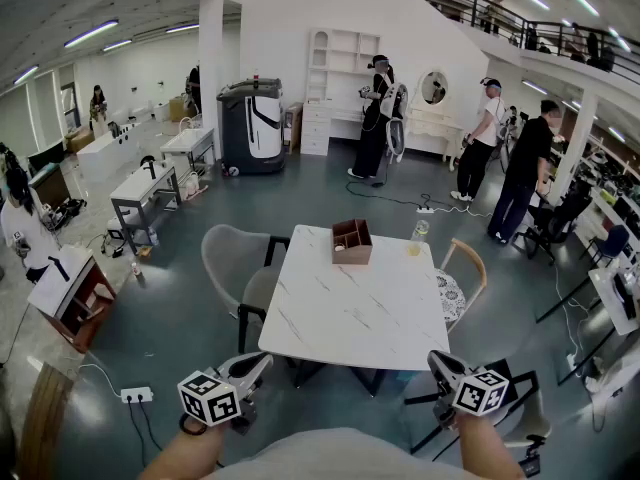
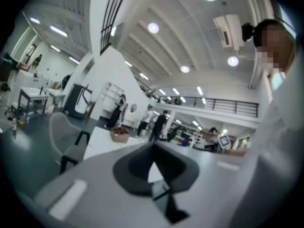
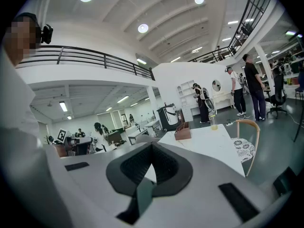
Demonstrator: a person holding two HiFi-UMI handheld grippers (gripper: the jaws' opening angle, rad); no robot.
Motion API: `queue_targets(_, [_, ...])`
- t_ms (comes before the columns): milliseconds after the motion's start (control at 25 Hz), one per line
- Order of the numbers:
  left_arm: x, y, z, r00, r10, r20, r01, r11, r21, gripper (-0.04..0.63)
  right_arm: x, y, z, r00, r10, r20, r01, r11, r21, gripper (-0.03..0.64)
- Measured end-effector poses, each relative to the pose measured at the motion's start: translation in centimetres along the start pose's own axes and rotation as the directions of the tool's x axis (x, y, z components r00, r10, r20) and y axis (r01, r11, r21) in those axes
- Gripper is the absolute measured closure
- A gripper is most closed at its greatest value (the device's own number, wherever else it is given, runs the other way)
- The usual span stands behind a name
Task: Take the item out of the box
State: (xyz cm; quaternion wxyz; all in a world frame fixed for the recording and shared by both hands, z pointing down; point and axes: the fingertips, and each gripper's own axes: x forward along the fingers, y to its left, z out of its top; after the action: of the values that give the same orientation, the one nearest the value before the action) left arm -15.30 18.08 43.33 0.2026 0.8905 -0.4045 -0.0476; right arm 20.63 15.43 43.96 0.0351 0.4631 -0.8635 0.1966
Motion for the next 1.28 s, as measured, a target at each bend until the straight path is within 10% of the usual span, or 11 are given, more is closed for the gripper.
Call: queue_targets(1280, [7.1,-7.1,-1.4,0.999,-0.046,-0.013,0.046,0.999,0.008,0.589,-5.4,-5.8,-0.5,0.999,0.05,0.008,-0.051,0.998,0.036,0.611])
